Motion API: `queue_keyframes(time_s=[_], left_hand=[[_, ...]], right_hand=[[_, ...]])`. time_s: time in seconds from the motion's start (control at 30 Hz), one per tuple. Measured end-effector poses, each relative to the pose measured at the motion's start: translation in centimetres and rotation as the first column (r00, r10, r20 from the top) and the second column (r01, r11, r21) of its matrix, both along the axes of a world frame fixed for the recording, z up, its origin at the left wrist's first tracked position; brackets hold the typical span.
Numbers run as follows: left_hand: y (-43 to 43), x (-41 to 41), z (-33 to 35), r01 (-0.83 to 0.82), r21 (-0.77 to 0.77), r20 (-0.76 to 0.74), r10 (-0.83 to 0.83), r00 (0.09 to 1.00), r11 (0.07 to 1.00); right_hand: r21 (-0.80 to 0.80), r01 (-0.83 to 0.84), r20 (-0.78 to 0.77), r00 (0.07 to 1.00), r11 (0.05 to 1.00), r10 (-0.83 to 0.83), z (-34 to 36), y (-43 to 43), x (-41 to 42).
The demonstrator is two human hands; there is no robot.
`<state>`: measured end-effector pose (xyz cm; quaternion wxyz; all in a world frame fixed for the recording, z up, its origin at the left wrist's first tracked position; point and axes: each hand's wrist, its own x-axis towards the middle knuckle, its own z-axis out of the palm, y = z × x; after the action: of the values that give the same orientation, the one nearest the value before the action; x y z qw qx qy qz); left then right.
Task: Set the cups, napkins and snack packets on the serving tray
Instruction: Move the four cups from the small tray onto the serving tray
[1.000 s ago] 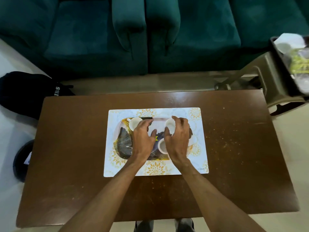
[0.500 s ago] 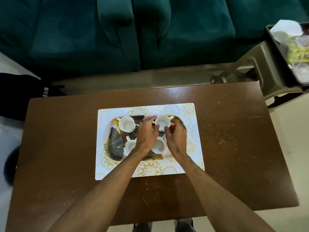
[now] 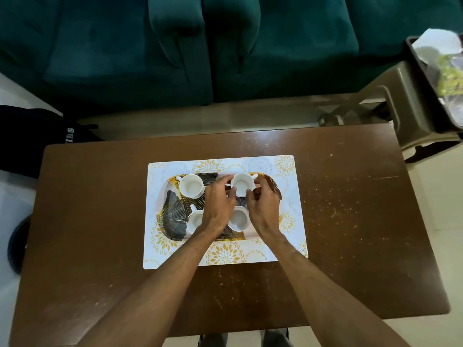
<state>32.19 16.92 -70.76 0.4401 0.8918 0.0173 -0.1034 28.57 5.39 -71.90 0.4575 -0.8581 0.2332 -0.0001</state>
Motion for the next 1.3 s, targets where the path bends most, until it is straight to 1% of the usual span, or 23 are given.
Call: queue_keyframes(time_s=[0.3, 0.53, 0.73, 0.8, 0.87, 0.93, 1.03, 1.1, 1.2, 1.3], left_hand=[[0.2, -0.1, 0.1, -0.034, -0.004, -0.001, 0.034, 0.999, 0.999], [0.5, -0.4, 0.2, -0.023, -0.015, 0.010, 0.023, 1.000, 1.000], [1.9, -1.6, 1.8, -0.068, -0.049, 0.060, 0.070, 0.996, 0.997], [2.9, -2.4, 2.4, -0.104, -0.056, 0.084, 0.108, 0.991, 0.993], [4.3, -3.6, 3.2, -0.167, -0.066, 0.107, 0.173, 0.979, 0.984], [5.8, -5.0, 3.6, -0.236, -0.057, 0.122, 0.241, 0.963, 0.970], [8.3, -7.6, 3.1, -0.335, -0.049, 0.095, 0.338, 0.936, 0.941], [9.3, -9.0, 2.4, -0.367, -0.044, 0.069, 0.369, 0.927, 0.929], [10.3, -10.5, 1.3, -0.348, -0.037, 0.025, 0.349, 0.937, 0.937], [10.7, -10.9, 0.7, -0.342, -0.062, -0.023, 0.341, 0.940, 0.938]], right_hand=[[-0.056, -0.032, 0.023, 0.999, 0.998, 0.033, -0.2, -0.2, 0.3], [-0.045, -0.035, 0.013, 0.999, 0.998, 0.036, 0.0, -0.3, 0.3], [-0.172, -0.020, 0.043, 0.999, 0.985, 0.028, 1.2, 0.9, -0.8], [-0.210, -0.029, 0.079, 0.996, 0.977, 0.046, 2.0, 1.8, -1.4], [-0.235, -0.082, 0.109, 0.988, 0.969, 0.111, 2.8, 3.2, -2.0], [-0.253, -0.196, 0.106, 0.968, 0.947, 0.229, 3.0, 4.5, -2.7], [-0.328, -0.376, 0.069, 0.905, 0.866, 0.419, 2.7, 6.3, -3.6], [-0.370, -0.468, -0.005, 0.865, 0.803, 0.501, 2.1, 7.1, -4.1], [-0.398, -0.559, -0.120, 0.818, 0.727, 0.563, 1.1, 8.0, -4.6], [-0.435, -0.571, -0.158, 0.810, 0.696, 0.565, 0.5, 8.4, -4.9]])
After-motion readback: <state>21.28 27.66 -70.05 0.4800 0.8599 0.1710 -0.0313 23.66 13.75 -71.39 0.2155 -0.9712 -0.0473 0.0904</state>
